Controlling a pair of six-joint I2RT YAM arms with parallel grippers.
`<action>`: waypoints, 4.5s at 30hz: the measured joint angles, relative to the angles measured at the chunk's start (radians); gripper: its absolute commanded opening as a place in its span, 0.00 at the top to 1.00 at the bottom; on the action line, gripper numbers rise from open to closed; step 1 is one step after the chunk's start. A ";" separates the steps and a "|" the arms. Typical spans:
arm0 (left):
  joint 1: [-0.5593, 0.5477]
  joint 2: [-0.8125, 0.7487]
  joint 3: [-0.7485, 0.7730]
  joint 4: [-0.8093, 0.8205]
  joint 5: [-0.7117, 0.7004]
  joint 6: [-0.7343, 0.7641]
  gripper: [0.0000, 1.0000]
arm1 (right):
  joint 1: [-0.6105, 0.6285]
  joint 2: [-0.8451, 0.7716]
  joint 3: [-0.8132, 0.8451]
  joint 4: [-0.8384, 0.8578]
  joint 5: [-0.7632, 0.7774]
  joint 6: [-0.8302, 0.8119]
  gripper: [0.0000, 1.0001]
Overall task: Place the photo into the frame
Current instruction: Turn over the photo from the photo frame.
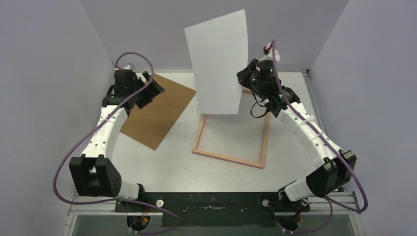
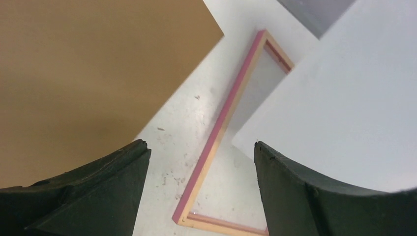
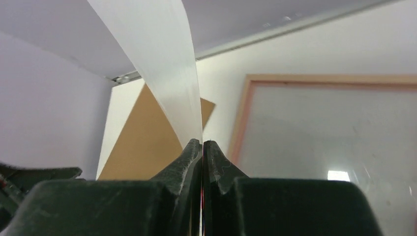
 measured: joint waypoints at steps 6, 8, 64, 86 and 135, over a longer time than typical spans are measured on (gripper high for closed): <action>-0.102 0.100 -0.019 0.037 0.084 -0.003 0.24 | -0.132 -0.039 -0.208 -0.064 0.002 0.146 1.00; -0.119 0.142 -0.019 0.049 0.112 -0.003 0.24 | -0.172 -0.060 -0.278 -0.088 0.008 0.177 1.00; -0.429 0.826 0.402 -0.035 0.118 0.378 0.85 | -0.483 -0.032 -0.258 -0.430 -0.473 0.008 1.00; -0.333 0.663 0.095 0.124 0.207 0.255 0.77 | -0.432 -0.100 -0.603 0.106 -0.637 0.033 1.00; -0.248 0.647 0.076 0.099 0.276 0.186 0.72 | -0.389 0.011 -0.753 0.358 -0.647 0.167 1.00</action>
